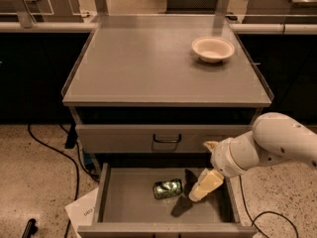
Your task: Pick green can from middle drawer and place on counter
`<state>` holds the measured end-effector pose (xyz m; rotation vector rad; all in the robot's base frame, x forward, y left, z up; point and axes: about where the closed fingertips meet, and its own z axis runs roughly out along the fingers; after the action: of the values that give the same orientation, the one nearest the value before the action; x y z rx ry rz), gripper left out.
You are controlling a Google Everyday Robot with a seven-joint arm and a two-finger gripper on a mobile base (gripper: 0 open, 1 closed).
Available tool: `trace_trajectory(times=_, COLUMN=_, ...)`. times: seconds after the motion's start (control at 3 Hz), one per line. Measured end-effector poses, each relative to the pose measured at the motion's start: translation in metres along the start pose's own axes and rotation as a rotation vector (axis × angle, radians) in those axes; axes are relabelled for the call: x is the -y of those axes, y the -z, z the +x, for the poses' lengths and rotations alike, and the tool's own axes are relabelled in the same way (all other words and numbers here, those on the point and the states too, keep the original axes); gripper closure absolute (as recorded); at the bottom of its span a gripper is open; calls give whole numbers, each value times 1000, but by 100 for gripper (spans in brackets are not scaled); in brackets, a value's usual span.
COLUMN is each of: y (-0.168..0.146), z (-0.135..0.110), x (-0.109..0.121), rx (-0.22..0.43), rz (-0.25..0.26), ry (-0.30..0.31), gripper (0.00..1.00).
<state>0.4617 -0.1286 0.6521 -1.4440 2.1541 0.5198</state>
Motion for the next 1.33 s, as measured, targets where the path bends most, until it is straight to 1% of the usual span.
trace_trajectory(times=0.33, y=-1, z=1, x=0, rx=0, rz=-2, ry=-1, gripper=0)
trace_trajectory(times=0.67, y=-1, z=4, x=-1, rx=-15, rz=37, ry=-13, gripper=0)
trace_trajectory(times=1.0, y=-35, z=29, x=0, rx=-17, rz=62, ry=-74, gripper=0)
trace_trajectory(times=1.33, y=-76, z=47, x=10, rx=8, rz=74, ry=-105, gripper=0)
